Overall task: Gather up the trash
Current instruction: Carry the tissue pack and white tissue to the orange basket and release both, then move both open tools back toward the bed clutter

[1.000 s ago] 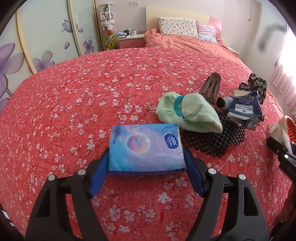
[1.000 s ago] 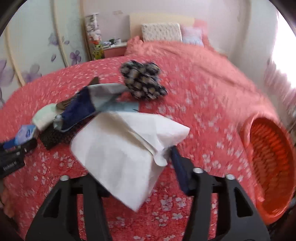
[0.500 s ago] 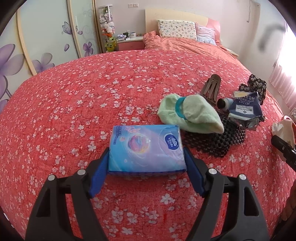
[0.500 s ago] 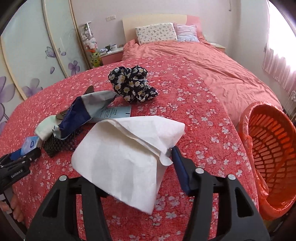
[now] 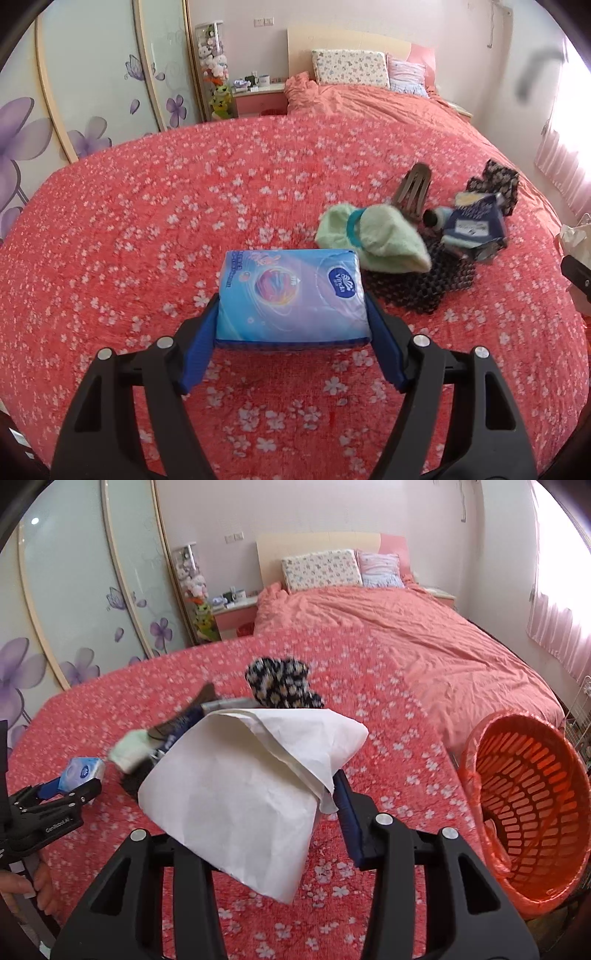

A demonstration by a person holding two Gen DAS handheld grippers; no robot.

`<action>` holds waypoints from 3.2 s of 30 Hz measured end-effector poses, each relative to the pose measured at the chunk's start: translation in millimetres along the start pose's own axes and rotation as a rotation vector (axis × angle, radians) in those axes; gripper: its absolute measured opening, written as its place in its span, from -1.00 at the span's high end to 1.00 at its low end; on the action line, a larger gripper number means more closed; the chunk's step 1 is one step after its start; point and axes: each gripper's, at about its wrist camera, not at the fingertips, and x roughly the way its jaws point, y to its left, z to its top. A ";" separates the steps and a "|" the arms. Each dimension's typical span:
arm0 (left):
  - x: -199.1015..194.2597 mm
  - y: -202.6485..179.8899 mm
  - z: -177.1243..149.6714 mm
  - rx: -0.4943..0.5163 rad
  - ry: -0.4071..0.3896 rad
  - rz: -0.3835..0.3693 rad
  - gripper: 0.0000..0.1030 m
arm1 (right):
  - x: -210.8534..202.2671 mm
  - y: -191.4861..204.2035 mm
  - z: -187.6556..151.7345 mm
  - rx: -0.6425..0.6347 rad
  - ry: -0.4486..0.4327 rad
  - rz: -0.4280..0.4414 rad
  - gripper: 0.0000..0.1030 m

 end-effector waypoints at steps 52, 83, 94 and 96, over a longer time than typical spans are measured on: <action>-71.1 -400.6 4.4 0.500 -0.087 -0.530 -0.40 | -75.7 -248.1 -7.9 0.386 -0.112 -0.249 0.07; -30.9 -183.2 18.7 0.281 -0.128 -0.123 -0.61 | -60.5 -161.7 -11.4 0.178 -0.071 -0.228 -0.41; 23.4 -59.9 34.6 0.040 -0.013 -0.010 -0.14 | -24.2 -80.9 -15.8 0.081 0.000 -0.116 -0.39; 31.5 -55.3 35.8 0.022 0.006 -0.036 0.04 | -19.2 -67.9 -15.7 0.068 0.009 -0.101 -0.39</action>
